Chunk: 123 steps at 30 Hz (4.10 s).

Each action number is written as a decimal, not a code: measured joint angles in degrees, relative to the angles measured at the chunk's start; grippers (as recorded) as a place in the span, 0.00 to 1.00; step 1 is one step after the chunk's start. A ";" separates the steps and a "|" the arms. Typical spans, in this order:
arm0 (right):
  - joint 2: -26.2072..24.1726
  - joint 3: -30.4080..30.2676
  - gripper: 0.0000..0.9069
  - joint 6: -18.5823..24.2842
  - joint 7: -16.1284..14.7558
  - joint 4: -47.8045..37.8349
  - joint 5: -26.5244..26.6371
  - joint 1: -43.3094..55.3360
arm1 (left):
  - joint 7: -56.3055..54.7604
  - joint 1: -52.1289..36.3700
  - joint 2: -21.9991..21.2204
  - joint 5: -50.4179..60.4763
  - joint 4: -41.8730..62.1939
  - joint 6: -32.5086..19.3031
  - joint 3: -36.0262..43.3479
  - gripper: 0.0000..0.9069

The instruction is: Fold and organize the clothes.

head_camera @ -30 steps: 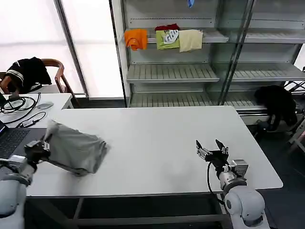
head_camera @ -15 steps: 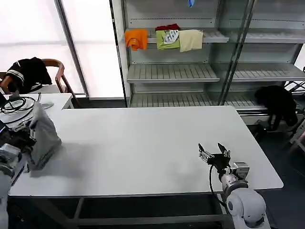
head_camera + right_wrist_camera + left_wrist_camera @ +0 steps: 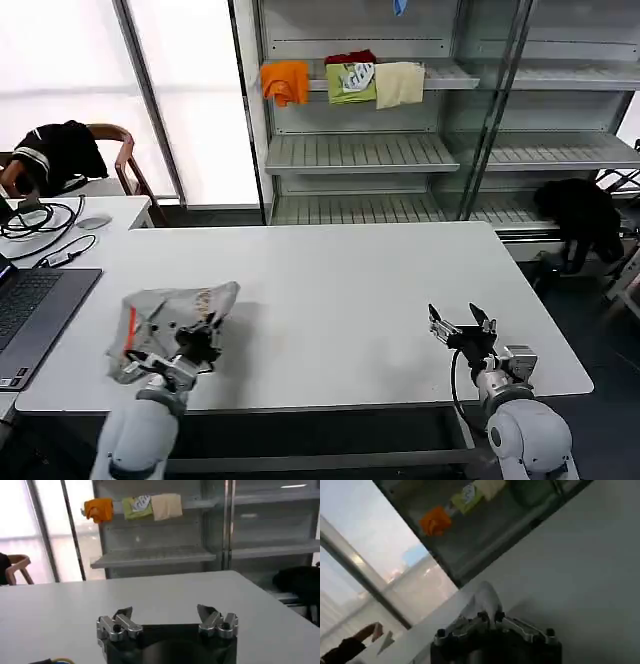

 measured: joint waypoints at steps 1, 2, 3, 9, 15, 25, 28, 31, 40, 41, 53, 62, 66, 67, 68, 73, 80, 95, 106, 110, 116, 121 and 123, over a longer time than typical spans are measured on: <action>0.03 -0.01 1.00 -0.05 0.01 0.10 0.00 0.00 | -0.44 -0.37 -0.36 -0.88 0.17 0.08 1.20 0.02; 0.07 -0.02 1.00 -0.13 0.00 0.19 -0.02 0.01 | -0.96 -0.75 -0.75 -1.97 0.38 0.14 2.46 0.03; 0.13 -0.09 1.00 -0.21 -0.05 0.31 -0.02 0.02 | -1.46 -1.13 -1.17 -2.96 0.63 0.19 3.54 0.03; 0.59 -0.59 1.00 -0.79 -0.65 1.04 -0.31 0.20 | -5.04 -4.11 -3.96 -9.19 3.17 0.27 9.74 0.10; 0.59 -1.66 1.00 -0.86 -1.83 1.72 -1.07 -0.06 | -9.15 -7.95 -7.82 -13.22 7.75 0.59 15.11 1.00; 2.82 -5.36 1.00 -2.36 -2.52 0.50 1.31 1.69 | -14.92 -9.84 -10.24 -18.44 11.50 2.74 18.14 1.00; 4.00 -7.08 1.00 -2.79 -1.98 -0.45 2.74 2.57 | -15.81 -9.87 -9.84 -20.96 10.09 3.01 18.25 1.00; 5.24 -9.10 1.00 -3.15 -1.19 -1.78 4.27 3.57 | -16.22 -9.71 -8.96 -24.14 8.05 3.17 17.50 1.00; 9.42 -15.05 0.90 -3.63 1.89 -7.36 9.53 7.44 | -16.84 -8.52 -4.17 -34.16 1.39 3.31 9.73 1.00; 9.82 -15.62 0.82 -3.66 2.17 -7.96 9.88 7.86 | -16.84 -8.31 -3.64 -34.95 0.95 3.29 8.67 1.00; 10.92 -20.45 0.00 -3.91 5.52 -13.80 13.05 10.70 | -17.74 -5.71 -1.58 -40.73 -1.09 4.02 0.43 1.00; 10.58 -20.85 0.00 -3.94 5.41 -14.32 13.89 10.61 | -18.08 -5.43 -1.36 -42.06 -0.47 4.75 -1.18 1.00; 10.30 -20.59 0.00 -4.03 5.76 -13.98 14.27 10.33 | -18.13 -5.23 -1.46 -42.19 0.05 4.95 -1.61 1.00; 10.17 -20.45 0.00 -4.05 5.92 -13.74 14.45 10.19 | -18.13 -5.19 -1.43 -42.23 0.12 4.97 -1.74 1.00; 10.01 -20.28 0.00 -4.06 6.10 -13.48 14.64 10.02 | -18.13 -5.16 -1.35 -42.28 0.18 4.97 -1.91 1.00; 8.58 -19.14 0.00 -4.11 6.76 -11.64 15.71 8.82 | -18.14 -4.68 -1.14 -42.66 0.41 5.22 -2.45 1.00; 4.44 -17.14 1.00 -4.04 6.88 -8.21 16.25 6.31 | -17.78 -3.98 -1.62 -42.50 0.72 5.43 -2.41 1.00; 1.20 -13.99 1.00 -2.61 3.38 0.55 -7.47 -1.07 | -17.19 -2.05 -1.89 -42.10 -0.67 5.18 -3.17 1.00; -2.16 -9.88 1.00 -1.13 2.87 4.43 -19.18 -3.67 | -16.13 0.86 -1.25 -42.33 -2.62 3.45 -3.85 1.00; -3.43 -7.94 1.00 -0.26 1.64 4.62 -20.55 -3.73 | -15.83 1.88 -1.09 -42.21 -3.15 3.10 -3.86 1.00; -4.85 -4.65 1.00 1.39 -2.25 4.42 -19.20 -3.92 | -15.46 3.06 -0.97 -42.14 -4.02 2.24 -3.69 1.00; -5.42 -2.16 1.00 3.30 -5.97 3.67 -16.96 -3.77 | -15.86 3.70 -0.84 -42.01 -4.45 1.10 -3.19 1.00; -5.50 -1.63 1.00 3.61 -6.72 3.43 -16.35 -3.64 | -16.07 3.92 -0.76 -41.98 -4.50 0.52 -2.98 1.00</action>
